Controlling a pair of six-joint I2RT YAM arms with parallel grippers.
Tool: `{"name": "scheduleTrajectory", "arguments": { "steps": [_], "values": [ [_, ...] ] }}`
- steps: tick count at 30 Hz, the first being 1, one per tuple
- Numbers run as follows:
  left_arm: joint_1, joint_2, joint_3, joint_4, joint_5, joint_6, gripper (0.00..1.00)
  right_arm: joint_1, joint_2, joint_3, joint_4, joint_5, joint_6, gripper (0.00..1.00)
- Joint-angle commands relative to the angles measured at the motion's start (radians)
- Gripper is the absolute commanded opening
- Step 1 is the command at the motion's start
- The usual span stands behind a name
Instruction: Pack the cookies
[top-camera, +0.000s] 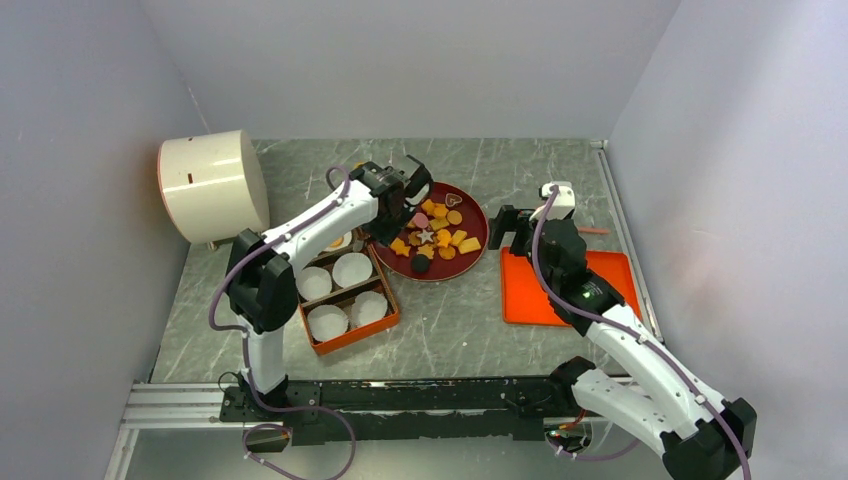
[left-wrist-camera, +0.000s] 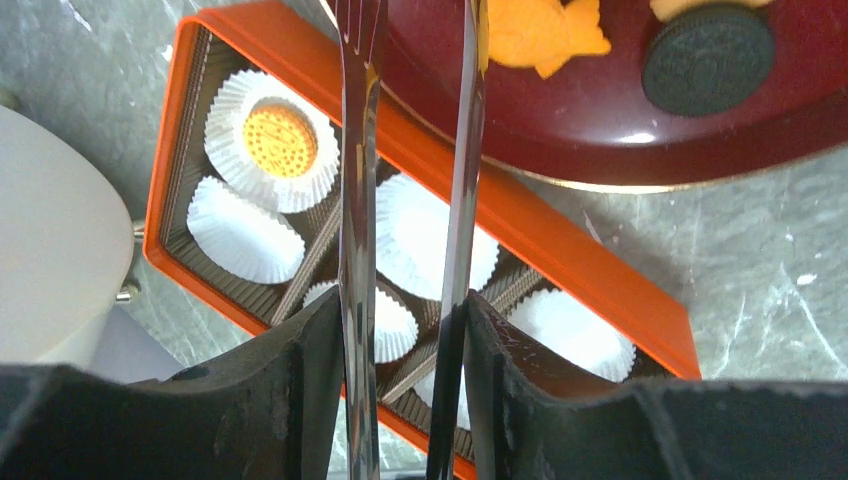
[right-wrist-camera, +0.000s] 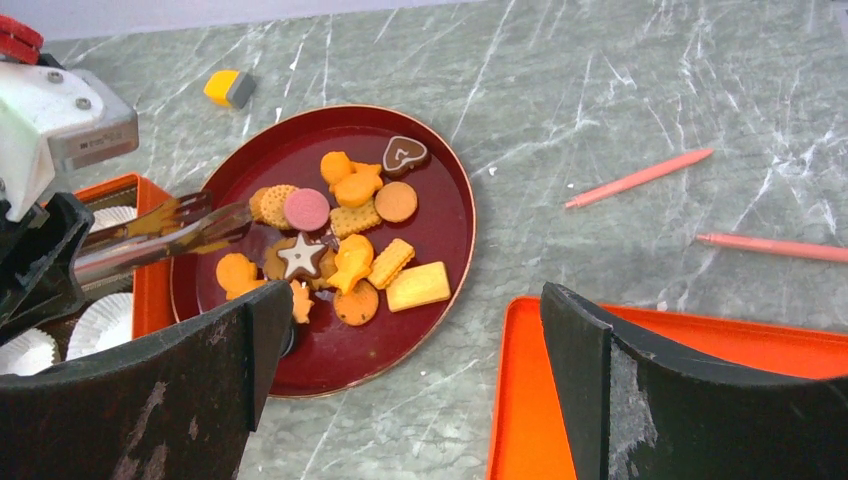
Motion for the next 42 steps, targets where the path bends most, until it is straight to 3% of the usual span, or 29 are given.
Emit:
{"name": "scheduleTrajectory", "arguments": {
  "steps": [1, 9, 25, 33, 42],
  "values": [
    [-0.016, -0.069, 0.043, -0.088, 0.039, -0.017, 0.48, -0.003, -0.026, 0.016, 0.015, 0.016, -0.001, 1.0],
    [-0.03, -0.087, 0.003, -0.109, 0.065, -0.074, 0.49, -0.004, -0.028, 0.009, 0.018, 0.002, 0.016, 1.0],
    [-0.03, -0.132, -0.054, -0.076, 0.102, -0.467, 0.45, -0.003, -0.116, -0.016, 0.0, 0.012, 0.001, 1.0],
    [-0.031, -0.057, 0.011, -0.165, 0.106, -0.628, 0.45, -0.004, -0.155, -0.016, -0.012, -0.012, -0.014, 1.0],
    [-0.05, -0.039, 0.026, -0.139, 0.087, -0.699, 0.49, -0.004, -0.196, -0.038, -0.017, -0.029, -0.045, 1.0]
  ]
}}
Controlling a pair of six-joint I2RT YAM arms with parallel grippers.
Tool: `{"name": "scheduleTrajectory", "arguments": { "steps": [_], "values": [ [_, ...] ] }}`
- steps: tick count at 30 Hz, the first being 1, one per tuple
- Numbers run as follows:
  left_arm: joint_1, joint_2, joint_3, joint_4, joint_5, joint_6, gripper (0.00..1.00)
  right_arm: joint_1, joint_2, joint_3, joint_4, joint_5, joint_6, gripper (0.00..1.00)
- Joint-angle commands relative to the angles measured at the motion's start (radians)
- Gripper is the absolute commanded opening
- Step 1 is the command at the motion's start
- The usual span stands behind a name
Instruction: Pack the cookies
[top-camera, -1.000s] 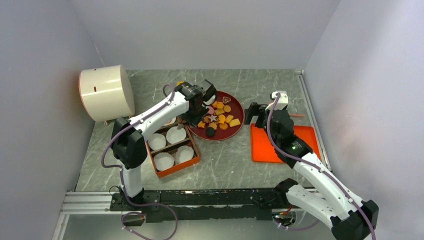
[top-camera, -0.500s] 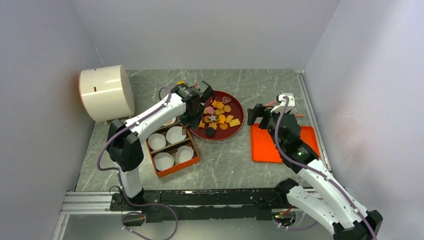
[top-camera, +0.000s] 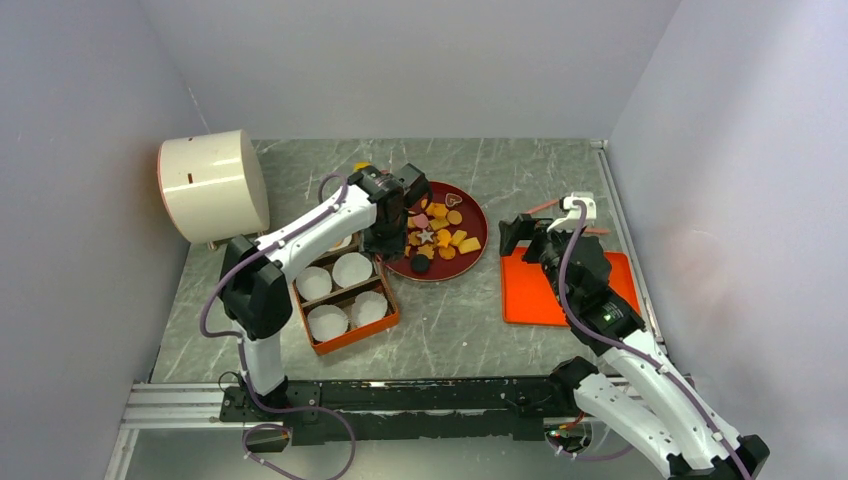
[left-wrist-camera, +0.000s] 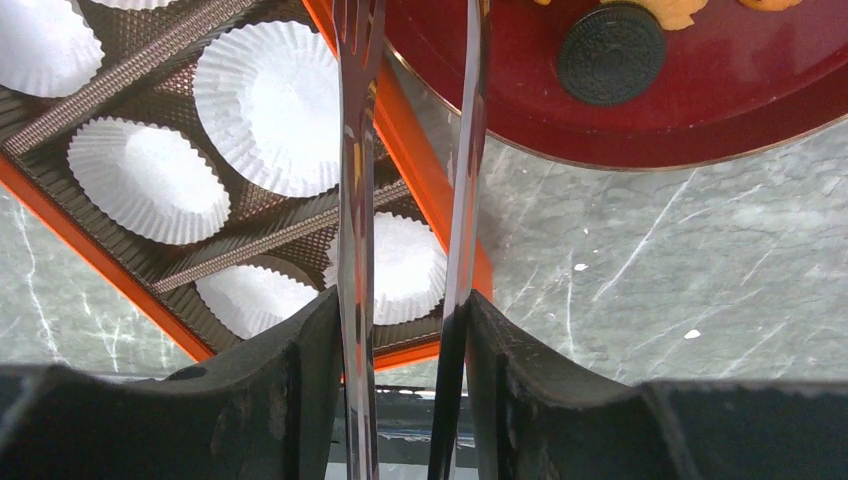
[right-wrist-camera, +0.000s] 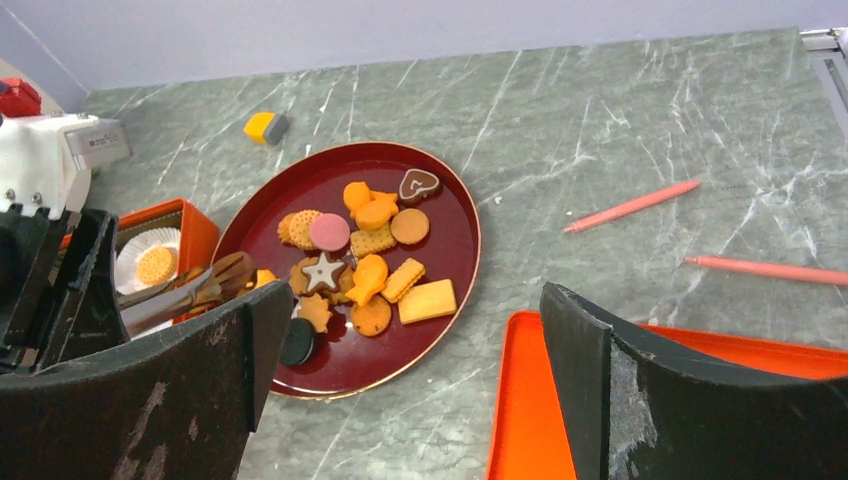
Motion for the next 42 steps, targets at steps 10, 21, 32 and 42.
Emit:
{"name": "scheduleTrajectory", "arguments": {
  "steps": [10, 21, 32, 42],
  "values": [
    [-0.071, 0.156, 0.186, -0.094, -0.091, -0.088, 0.49, -0.003, -0.039, -0.025, 0.031, -0.022, -0.07, 1.0],
    [-0.091, 0.211, 0.205, -0.132, -0.126, -0.091, 0.47, -0.003, -0.049, -0.038, 0.052, -0.011, -0.09, 1.0],
    [-0.099, 0.221, 0.233, -0.133, -0.13, -0.072, 0.36, -0.003, -0.055, -0.034, 0.045, -0.008, -0.095, 1.0],
    [-0.091, 0.18, 0.28, -0.139, -0.142, -0.032, 0.14, -0.003, -0.052, -0.021, 0.034, -0.013, -0.093, 1.0]
  ]
}}
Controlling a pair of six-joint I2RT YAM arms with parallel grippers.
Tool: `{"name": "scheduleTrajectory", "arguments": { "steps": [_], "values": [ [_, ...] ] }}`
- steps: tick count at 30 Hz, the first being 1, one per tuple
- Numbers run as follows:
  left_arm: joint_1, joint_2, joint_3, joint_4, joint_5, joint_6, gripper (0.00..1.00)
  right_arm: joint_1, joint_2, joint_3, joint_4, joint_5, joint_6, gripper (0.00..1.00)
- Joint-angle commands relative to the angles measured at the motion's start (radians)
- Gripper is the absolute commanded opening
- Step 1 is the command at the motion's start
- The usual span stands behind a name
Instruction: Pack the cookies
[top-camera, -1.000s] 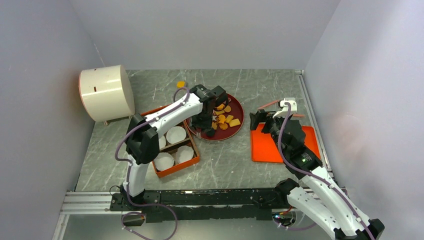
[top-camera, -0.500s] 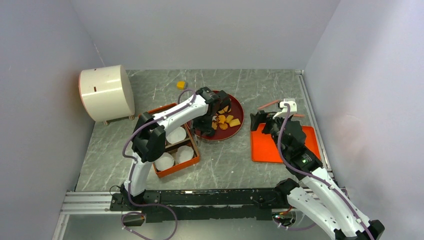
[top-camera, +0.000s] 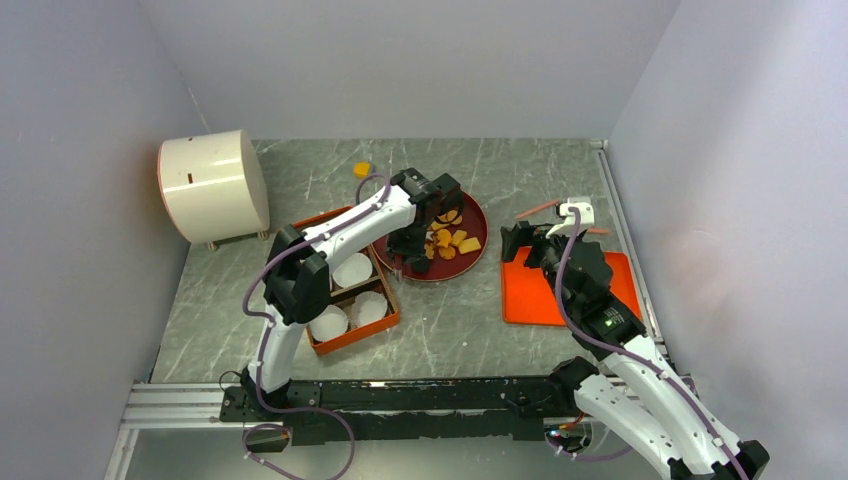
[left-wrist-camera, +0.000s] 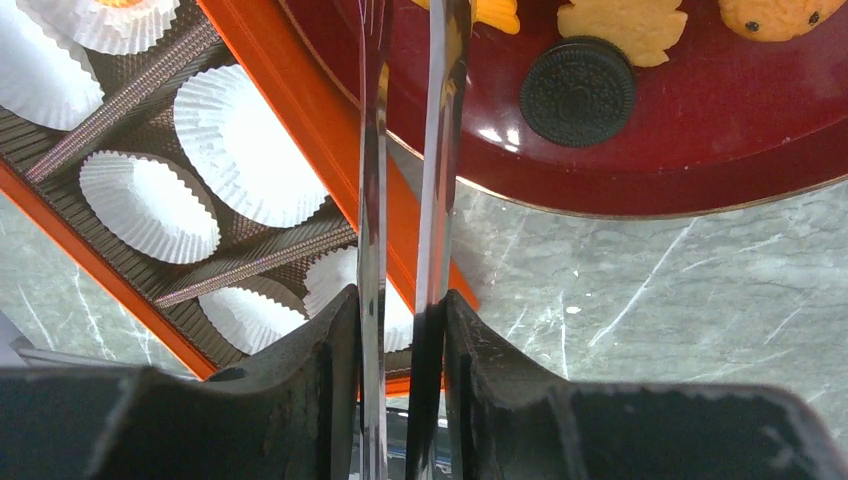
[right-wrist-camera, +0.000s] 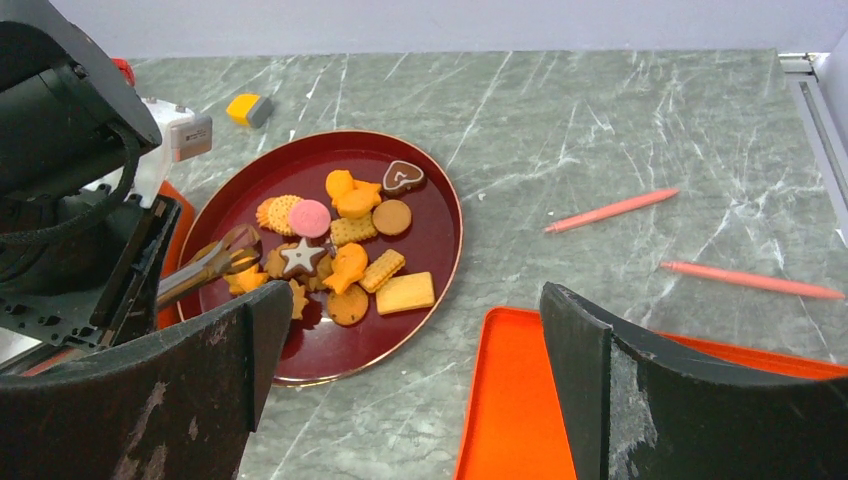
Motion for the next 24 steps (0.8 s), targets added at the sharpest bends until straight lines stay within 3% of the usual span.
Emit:
{"name": "scheduleTrajectory", "arguments": {
  "steps": [1, 12, 24],
  "values": [
    [0.002, -0.065, 0.04, -0.017, -0.033, 0.017, 0.13, -0.003, -0.009, 0.019, 0.032, 0.001, -0.014, 1.0],
    [0.069, -0.164, 0.04, -0.027, -0.042, 0.058, 0.13, -0.003, 0.003, 0.045, 0.013, 0.001, -0.027, 1.0],
    [0.306, -0.354, -0.153, -0.027, -0.093, 0.127, 0.14, -0.002, 0.036, 0.07, 0.013, 0.0, -0.043, 1.0]
  ]
}}
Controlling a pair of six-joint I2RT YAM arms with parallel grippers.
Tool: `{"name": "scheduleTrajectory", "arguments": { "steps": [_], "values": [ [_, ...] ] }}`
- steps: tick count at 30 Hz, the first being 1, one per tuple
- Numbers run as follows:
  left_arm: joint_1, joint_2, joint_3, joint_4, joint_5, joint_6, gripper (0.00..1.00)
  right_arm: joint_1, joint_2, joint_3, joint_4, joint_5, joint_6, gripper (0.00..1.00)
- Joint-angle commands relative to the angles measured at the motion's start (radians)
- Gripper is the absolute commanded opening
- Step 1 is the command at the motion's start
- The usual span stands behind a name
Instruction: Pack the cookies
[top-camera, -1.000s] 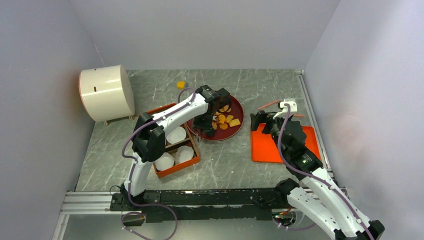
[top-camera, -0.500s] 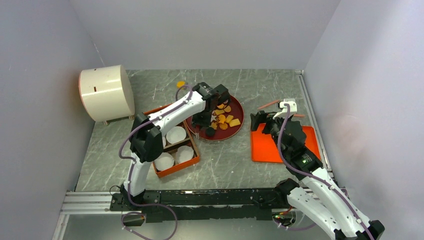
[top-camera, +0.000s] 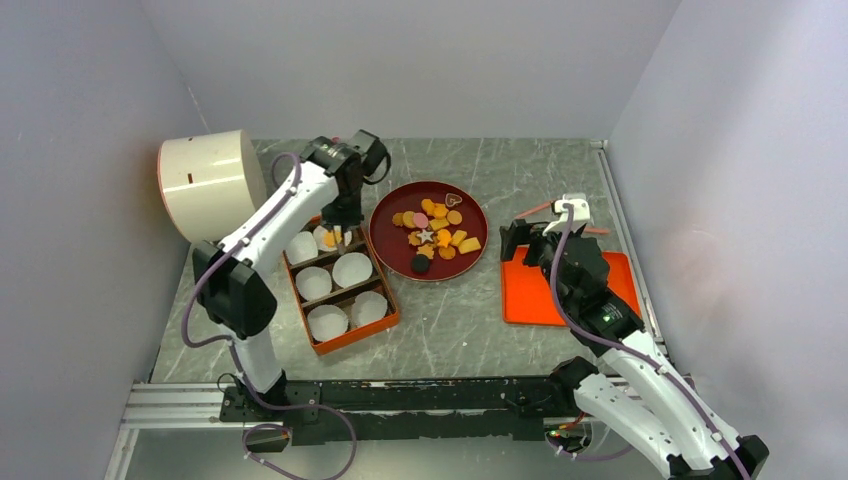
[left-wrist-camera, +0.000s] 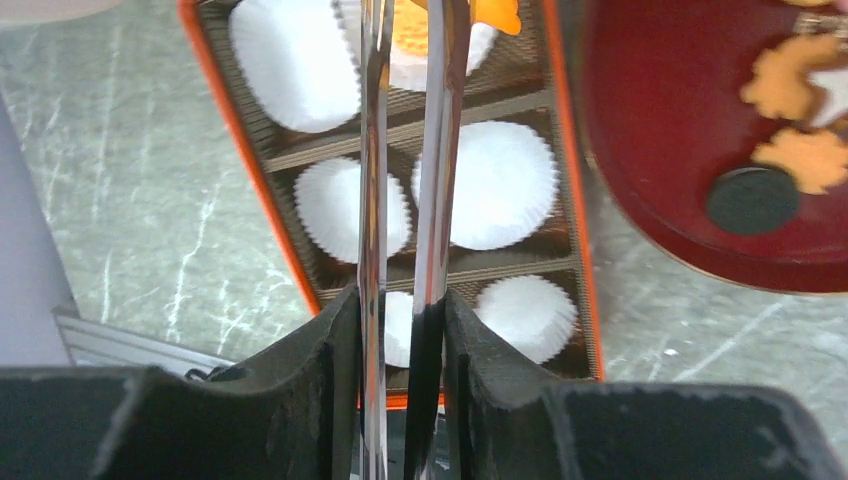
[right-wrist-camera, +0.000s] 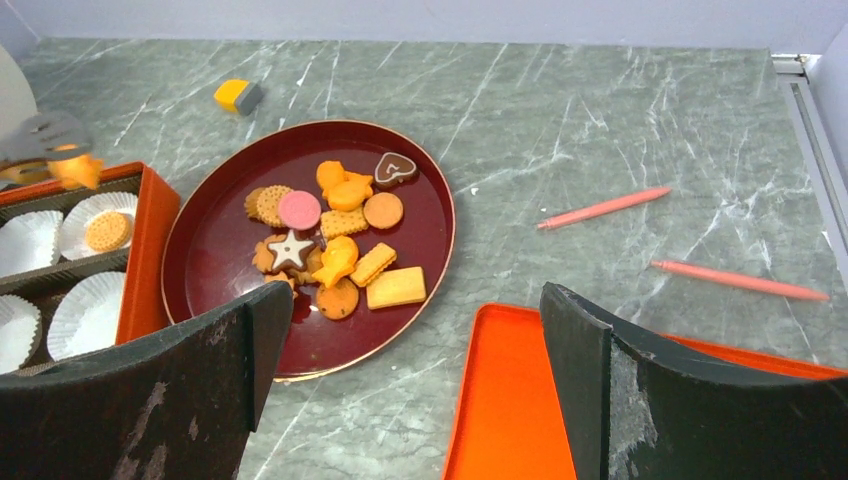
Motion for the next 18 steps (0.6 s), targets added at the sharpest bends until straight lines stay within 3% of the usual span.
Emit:
{"name": "scheduleTrajectory", "arguments": {
  "steps": [1, 10, 18],
  "values": [
    [0.071, -0.088, -0.068, -0.02, -0.05, 0.042, 0.14, -0.002, 0.01, 0.054, 0.027, -0.001, -0.019, 1.0],
    [0.214, -0.171, -0.22, -0.017, -0.059, 0.125, 0.15, -0.003, 0.037, 0.066, 0.041, -0.009, -0.024, 1.0],
    [0.235, -0.171, -0.299, 0.001, -0.043, 0.179, 0.16, -0.003, 0.045, 0.064, 0.048, -0.01, -0.025, 1.0]
  ]
}}
